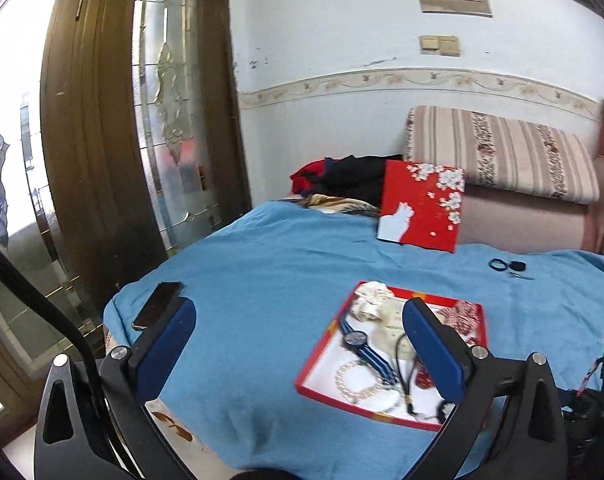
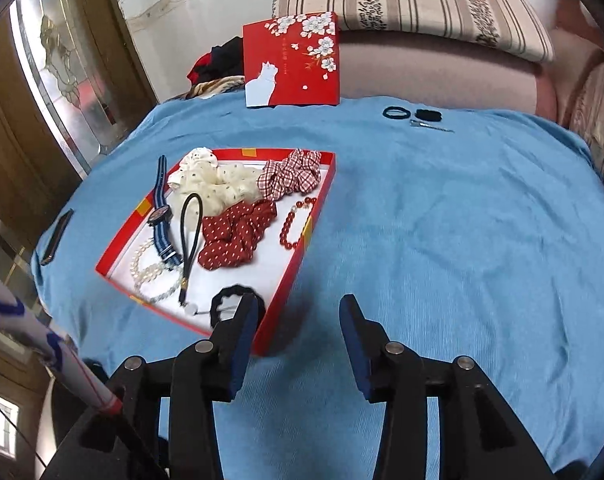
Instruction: Organize jewelry
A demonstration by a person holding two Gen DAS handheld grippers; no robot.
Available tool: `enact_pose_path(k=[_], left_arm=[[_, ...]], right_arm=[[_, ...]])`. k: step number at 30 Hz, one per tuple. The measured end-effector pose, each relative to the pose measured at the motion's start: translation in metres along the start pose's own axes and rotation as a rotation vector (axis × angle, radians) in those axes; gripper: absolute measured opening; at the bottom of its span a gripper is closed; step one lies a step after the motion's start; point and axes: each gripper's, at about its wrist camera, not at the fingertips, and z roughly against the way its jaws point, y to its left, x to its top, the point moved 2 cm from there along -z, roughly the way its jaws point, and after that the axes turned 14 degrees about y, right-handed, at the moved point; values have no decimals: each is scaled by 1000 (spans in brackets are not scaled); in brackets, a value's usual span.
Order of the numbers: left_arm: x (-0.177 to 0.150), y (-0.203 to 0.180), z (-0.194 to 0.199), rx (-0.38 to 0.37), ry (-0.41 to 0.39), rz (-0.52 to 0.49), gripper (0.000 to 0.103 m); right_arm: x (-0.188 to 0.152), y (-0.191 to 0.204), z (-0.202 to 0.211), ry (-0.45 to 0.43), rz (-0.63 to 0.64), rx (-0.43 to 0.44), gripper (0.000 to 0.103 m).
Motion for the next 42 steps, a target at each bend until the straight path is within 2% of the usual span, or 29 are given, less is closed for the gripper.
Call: enact_pose_path(k=[7,9,14,17,21,25,29,32,37,42], left_arm=[[-9,-18,9,-88,64,3,103],[-11,-22,10,-67,68,0,103],[-14,-19,26,-42,-23,61,103],[-15,-18,28,-89,-14,74,103],[-18,-22,25,-64,13,33,103],[-23,-19,26,-72,10,49,103],[-23,-17,19,-121,49,58,103],[-26,-21,13,-127,76,30,103],[-39,-33,-7,-142,180,8,103],[-52,-41,-19,-138,240,-23,103]], right_arm=[[-17,-10,19,-32,2,-25,49],[-22,-14,24,-44,0,-36,51],[-31,-18,26,-35,-7,-44,52],[-35,-16,26,-32,-2,-46,52],[-39,-14,31,-42,1,-62,52],[-40,-10,34,-56,11,-84,54],[-41,-3,36,-61,38,-105,54],[-43,0,37,-66,42,-116,56],[-43,0,29,-38,40,-144,57],[-42,4,25,-27,44,-168,57]])
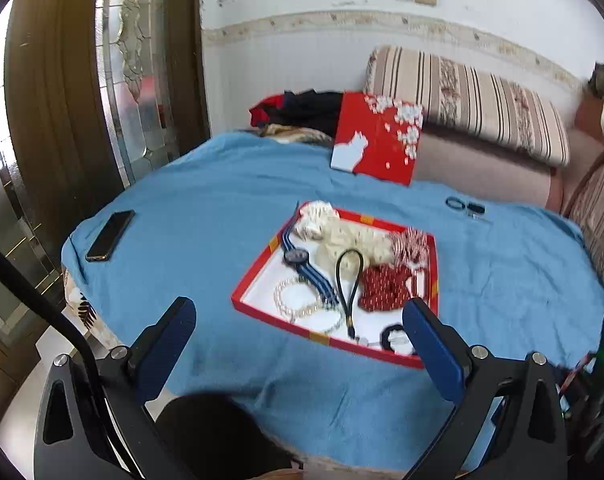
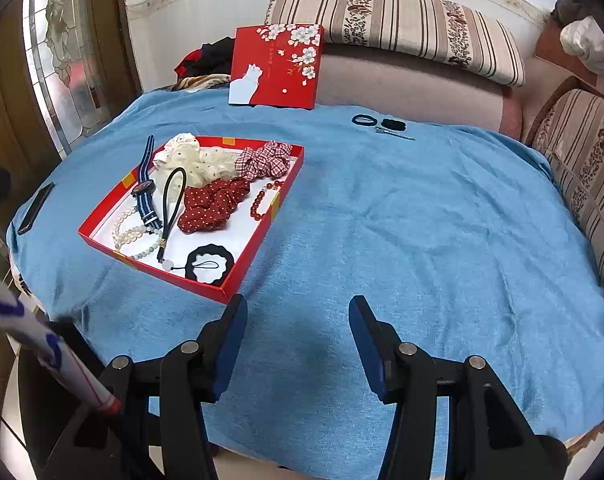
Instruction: Organize jewelry
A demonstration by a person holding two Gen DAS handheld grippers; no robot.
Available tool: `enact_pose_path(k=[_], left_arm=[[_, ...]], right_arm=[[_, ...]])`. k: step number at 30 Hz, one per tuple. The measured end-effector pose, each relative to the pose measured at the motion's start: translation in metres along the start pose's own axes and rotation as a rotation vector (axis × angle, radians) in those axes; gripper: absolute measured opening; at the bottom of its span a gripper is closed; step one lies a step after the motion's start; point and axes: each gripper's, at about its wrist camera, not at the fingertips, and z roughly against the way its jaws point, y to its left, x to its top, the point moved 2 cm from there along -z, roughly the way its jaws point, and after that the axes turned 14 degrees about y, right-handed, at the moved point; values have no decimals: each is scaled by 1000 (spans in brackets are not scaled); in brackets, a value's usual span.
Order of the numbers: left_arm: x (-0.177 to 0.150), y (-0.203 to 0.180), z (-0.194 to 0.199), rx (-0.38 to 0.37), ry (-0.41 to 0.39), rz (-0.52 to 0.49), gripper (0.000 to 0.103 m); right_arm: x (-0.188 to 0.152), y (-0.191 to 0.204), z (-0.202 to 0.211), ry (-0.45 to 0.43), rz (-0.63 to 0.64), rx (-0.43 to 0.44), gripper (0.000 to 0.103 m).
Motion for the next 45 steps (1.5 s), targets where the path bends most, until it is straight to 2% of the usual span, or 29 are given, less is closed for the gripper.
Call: enact_pose_path(k=[5,15,25,45], left_arm=[[-8,-1,-11,-10,43,-15,103],[-14,10,-32,-49,119,19,103],[-16,9,-42,-46,150,13,103],[-19,-4,-57,-42,174,-25,103]], right_arm=[[1,6,-1,5,22,-21,59],[1,19,-5,29,47,-45,60],[1,25,-12,46,51,-50,63],[6,12,-31,84,-1,-34,65]])
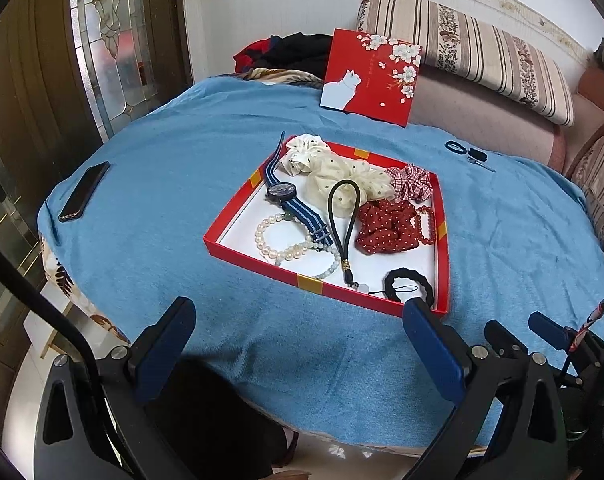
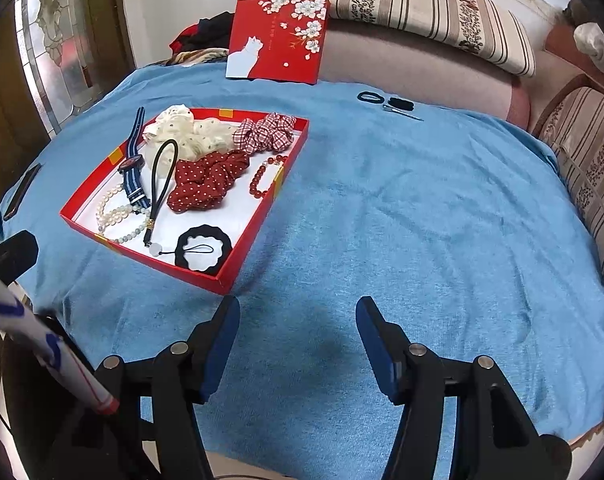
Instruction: Organize jewelry
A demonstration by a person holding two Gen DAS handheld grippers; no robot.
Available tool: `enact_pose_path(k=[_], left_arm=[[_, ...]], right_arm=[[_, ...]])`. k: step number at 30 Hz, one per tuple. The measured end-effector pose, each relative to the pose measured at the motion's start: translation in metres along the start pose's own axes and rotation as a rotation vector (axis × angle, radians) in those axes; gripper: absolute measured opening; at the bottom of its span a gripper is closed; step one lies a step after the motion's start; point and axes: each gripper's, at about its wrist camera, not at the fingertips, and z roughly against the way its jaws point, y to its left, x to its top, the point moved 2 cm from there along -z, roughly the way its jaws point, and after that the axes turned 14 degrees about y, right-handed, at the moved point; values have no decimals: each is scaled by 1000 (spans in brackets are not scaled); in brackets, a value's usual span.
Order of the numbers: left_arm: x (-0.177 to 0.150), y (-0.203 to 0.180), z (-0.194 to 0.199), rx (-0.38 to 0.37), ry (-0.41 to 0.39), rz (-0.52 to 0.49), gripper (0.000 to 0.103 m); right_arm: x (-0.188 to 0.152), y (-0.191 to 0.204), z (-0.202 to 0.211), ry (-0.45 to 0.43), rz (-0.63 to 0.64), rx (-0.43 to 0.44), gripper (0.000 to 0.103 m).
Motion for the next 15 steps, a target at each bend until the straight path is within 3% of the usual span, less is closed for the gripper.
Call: enact_pose_path(k=[15], left_arm=[[-1,-10,-5,0,34,-19,103]], right_arm=[[0,-4,0,6,-11,5,66]])
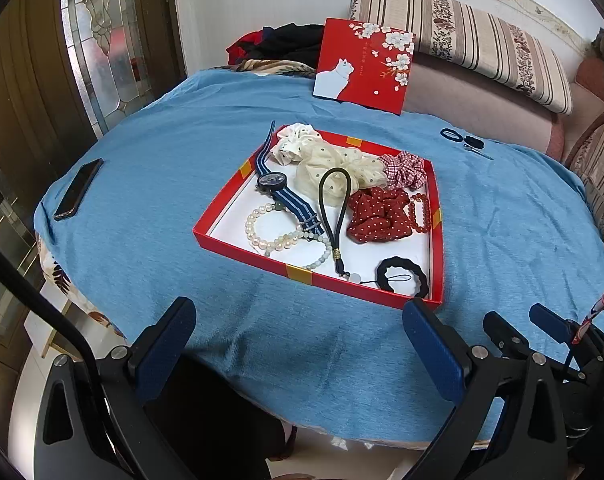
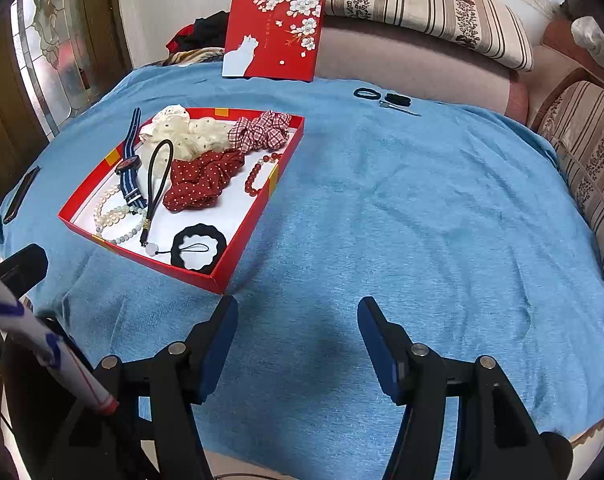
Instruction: Organize jewelry
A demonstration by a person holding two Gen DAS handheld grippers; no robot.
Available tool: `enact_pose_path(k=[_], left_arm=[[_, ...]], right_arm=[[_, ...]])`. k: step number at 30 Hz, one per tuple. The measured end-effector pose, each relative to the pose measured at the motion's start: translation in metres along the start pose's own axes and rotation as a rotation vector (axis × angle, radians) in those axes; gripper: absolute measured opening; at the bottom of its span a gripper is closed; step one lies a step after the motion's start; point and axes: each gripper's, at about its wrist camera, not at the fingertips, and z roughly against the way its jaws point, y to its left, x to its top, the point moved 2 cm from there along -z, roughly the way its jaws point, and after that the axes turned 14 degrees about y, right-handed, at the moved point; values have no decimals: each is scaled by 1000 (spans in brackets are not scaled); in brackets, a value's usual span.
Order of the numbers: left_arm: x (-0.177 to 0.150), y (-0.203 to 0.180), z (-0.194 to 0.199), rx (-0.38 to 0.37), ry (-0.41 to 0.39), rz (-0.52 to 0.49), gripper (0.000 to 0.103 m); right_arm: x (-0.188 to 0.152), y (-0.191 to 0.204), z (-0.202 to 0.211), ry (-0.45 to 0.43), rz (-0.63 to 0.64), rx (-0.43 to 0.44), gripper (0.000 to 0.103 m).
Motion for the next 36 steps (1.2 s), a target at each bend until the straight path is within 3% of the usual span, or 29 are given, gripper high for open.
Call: enact_pose_path(k=[36], left_arm=[[1,9,-10,-13,54,31,103]], right_arm=[[6,9,9,-9,34,-16,69]])
